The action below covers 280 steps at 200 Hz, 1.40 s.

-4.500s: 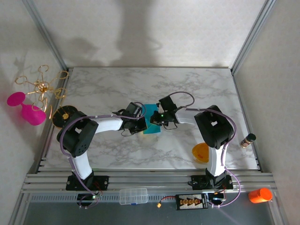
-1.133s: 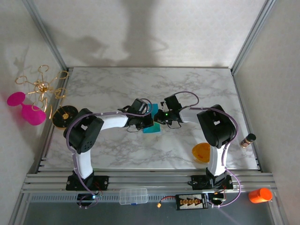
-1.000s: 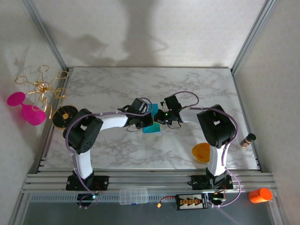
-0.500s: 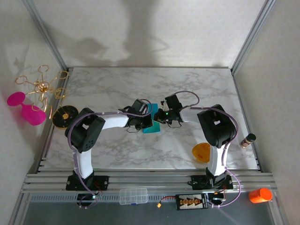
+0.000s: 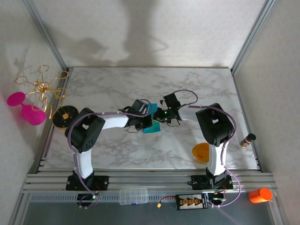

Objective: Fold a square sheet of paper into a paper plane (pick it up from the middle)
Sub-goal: Fold the triangle a second time at the center of the table.

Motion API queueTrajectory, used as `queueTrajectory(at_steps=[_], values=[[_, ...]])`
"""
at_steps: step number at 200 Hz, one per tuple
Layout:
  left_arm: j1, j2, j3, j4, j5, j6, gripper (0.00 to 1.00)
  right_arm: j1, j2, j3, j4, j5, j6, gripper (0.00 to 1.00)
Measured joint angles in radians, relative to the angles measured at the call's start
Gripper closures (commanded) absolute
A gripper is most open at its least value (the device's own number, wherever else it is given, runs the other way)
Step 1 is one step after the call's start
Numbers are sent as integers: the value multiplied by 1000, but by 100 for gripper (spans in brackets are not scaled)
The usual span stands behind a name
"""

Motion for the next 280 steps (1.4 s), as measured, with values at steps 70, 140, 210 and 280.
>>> queueTrajectory(at_steps=[70,140,210,280], values=[[0,-111,-131,-22,8,18,88,3,2,10,-17,10,3,99],[7,-183,-158,-154,16,43,89,2,2,10,-10,10,3,93],[81,-237,-55,-112,-10,8,81,-3,-102,-19,37,42,86,63],[86,-93,34,23,-19,-66,85,-16,-202,-140,74,138,217,56]])
